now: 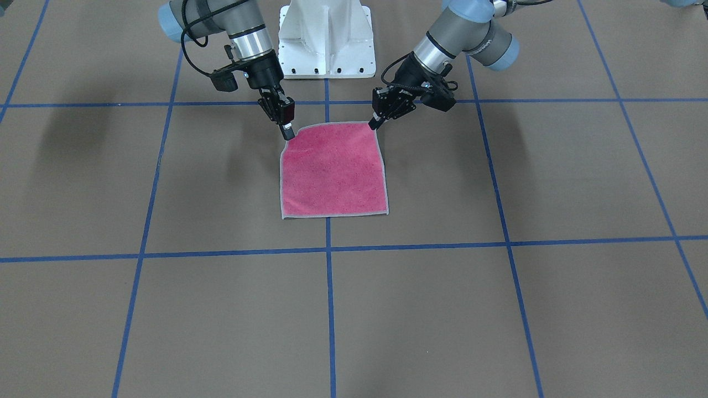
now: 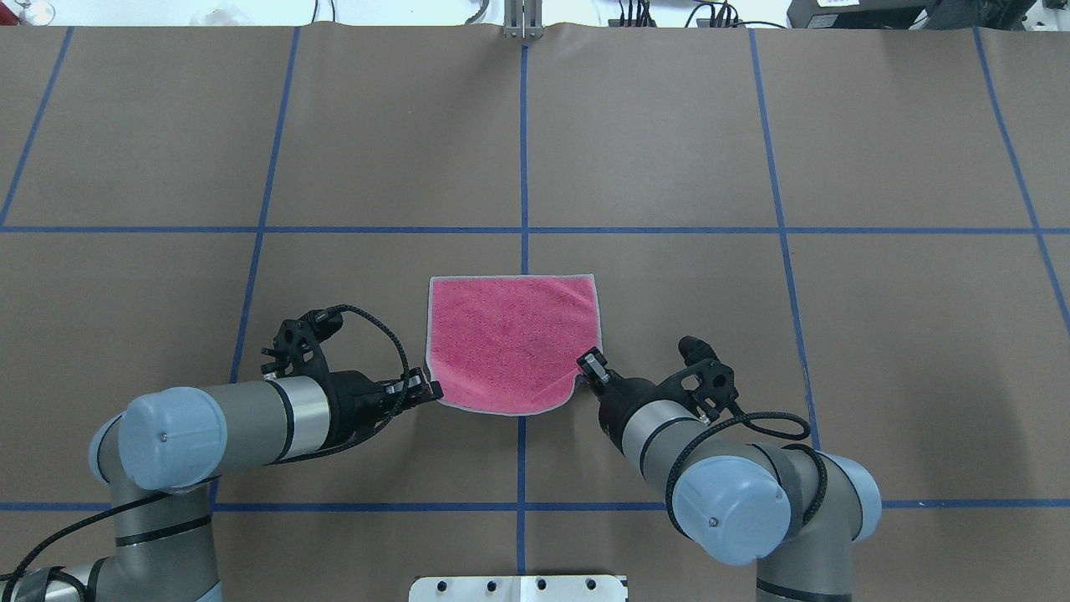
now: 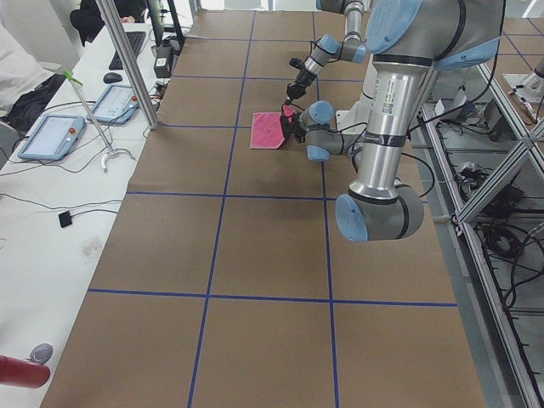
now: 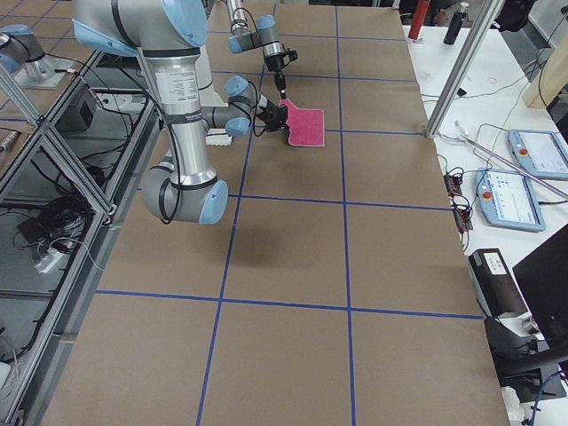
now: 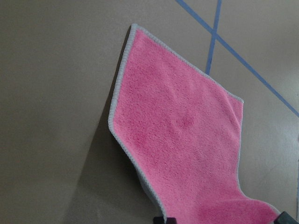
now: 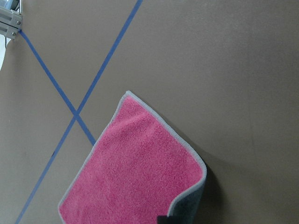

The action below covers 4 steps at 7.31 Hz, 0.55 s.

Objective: Fold towel twice with both arms
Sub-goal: 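Lift the near edge with both grippers and fold it away from the robot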

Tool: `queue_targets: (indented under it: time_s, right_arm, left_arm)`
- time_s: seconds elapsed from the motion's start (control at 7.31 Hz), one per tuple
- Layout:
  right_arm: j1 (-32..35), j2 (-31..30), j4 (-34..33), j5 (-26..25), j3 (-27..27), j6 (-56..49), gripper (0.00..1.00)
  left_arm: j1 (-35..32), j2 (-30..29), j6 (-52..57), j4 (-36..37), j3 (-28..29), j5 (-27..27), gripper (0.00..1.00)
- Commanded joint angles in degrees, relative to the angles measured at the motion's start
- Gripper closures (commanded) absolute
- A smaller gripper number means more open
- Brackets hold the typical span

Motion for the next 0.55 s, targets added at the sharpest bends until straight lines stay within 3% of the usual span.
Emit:
queue_targets:
  time_s: [0.0, 0.41]
  right_arm:
    - [2.08, 1.14, -0.10, 0.03, -1.63, -0.19, 1.00]
    - [3.93, 3.07, 0.16, 0.12, -4.17, -0.89, 1.00]
  left_arm:
    - [-1.59, -0.73, -0.12, 1.18, 0.40, 0.11, 1.00]
    - [-4.14, -4.77, -0.56, 7.50, 2.15, 0.11, 1.00]
